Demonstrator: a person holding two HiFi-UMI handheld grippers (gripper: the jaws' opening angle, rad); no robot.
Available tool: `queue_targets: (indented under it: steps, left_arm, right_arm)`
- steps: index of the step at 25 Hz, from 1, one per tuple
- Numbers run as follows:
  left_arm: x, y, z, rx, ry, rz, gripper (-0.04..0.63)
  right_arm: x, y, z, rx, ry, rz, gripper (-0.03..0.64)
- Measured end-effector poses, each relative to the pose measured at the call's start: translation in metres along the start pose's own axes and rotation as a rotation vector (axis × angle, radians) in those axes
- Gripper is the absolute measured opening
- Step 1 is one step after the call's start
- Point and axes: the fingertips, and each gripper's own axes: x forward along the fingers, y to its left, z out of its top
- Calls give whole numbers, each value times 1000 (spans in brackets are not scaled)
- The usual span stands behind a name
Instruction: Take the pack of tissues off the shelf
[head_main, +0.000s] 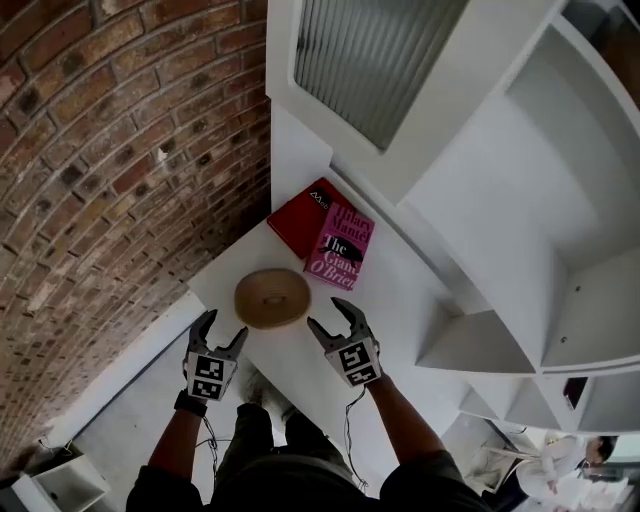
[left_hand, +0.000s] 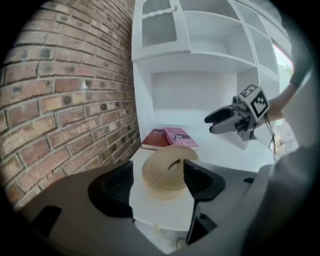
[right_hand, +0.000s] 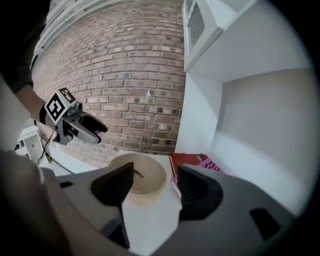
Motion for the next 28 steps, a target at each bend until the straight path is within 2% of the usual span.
queue_targets:
  steps: [8,13,17,22,28]
  left_arm:
    - [-50,-9,76,46,-168,19,187]
    - [-73,-13,105,72,-238,29,118]
    - [-92,-15,120,84,-285,42,24]
    - [-108,-18,134,98,-328,48,3]
    - [-117,-29,135,130,-337,25,2]
  right_arm:
    - [-54,-5,70,-34,-141,-87,153]
    - [-78,-4,97,-65,-182,-131,90]
    - [-95,-3,115,-61,-218,-171,20]
    - [-110,-1,131,-68,-243,-194,2]
    - [-122,3,133,-46,-247,-208,0]
